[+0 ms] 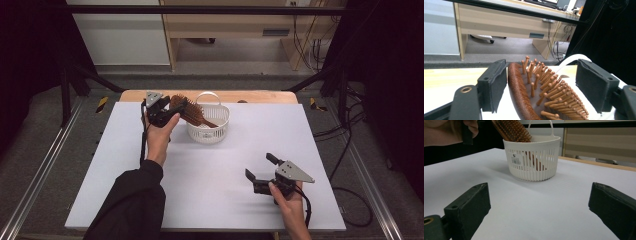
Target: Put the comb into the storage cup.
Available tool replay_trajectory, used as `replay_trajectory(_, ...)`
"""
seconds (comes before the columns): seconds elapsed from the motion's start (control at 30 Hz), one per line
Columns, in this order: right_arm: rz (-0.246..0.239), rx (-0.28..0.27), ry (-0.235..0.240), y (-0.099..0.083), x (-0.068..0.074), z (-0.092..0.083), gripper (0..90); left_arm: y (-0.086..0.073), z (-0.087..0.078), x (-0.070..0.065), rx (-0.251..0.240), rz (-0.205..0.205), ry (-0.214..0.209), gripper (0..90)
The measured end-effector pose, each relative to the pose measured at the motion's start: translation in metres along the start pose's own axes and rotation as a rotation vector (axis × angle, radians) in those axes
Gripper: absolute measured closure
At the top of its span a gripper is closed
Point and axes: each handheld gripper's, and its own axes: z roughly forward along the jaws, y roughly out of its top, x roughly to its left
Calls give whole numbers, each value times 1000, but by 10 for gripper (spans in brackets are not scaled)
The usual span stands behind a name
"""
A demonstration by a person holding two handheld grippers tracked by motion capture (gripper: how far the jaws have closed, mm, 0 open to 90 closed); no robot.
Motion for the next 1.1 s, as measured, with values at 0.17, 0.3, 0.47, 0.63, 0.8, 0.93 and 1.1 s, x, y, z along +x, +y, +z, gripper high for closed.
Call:
replay_trajectory(0.17, 0, -1, 0, 0, 0, 0, 41, 1, -1, 0, -5, 0, 4, 207)
replay_trajectory(0.3, 2, -1, 0, 0, 0, 0, 41, 1, -2, -1, 1, -12, 3, 143)
replay_trajectory(0.47, 2, 0, 1, 0, 0, 0, 40, 2, -3, -3, -1, 7, 11, 69)
replay_trajectory(0.63, -3, 5, 3, -1, 1, 1, 40, 2, -5, -10, 14, 53, 11, 41)
replay_trajectory(0.8, -4, 2, 1, 0, 0, 0, 40, 6, -10, -17, -1, 117, 9, 41)
replay_trajectory(0.93, -2, 1, 4, 0, 1, -1, 39, 8, -15, -21, -9, 151, 2, 37)
replay_trajectory(1.1, -3, -1, 4, 0, 1, -2, 38, 10, -20, -21, -20, 156, -2, 38)
